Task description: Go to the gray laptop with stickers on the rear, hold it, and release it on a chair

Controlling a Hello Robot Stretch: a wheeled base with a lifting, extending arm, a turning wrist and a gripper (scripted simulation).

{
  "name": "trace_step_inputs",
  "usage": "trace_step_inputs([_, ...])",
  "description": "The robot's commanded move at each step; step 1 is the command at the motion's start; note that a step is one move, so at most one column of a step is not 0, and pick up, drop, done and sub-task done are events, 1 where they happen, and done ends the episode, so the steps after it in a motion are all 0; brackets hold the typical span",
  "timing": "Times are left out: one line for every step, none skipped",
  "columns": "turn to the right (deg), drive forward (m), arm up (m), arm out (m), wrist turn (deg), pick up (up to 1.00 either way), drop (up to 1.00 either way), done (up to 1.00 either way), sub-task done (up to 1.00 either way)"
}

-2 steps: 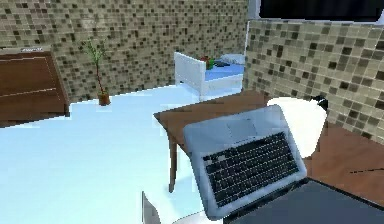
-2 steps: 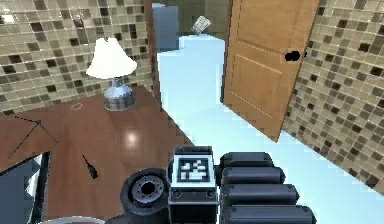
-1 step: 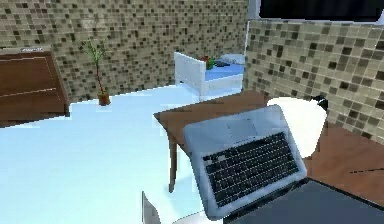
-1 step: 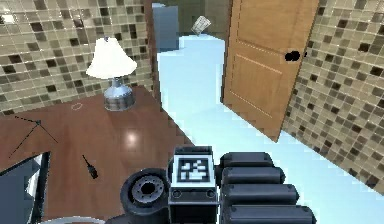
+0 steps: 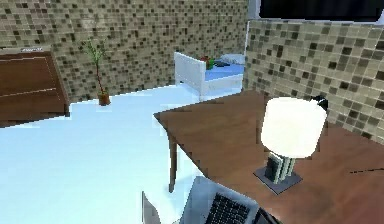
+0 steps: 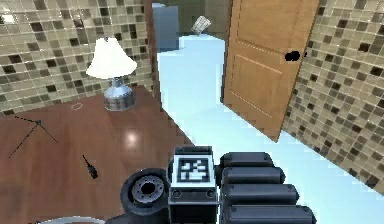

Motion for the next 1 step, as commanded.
trace_step_inputs([0.0, 0.00, 0.00, 0.00, 0.0, 0.00, 0.00, 1.00, 0.00])
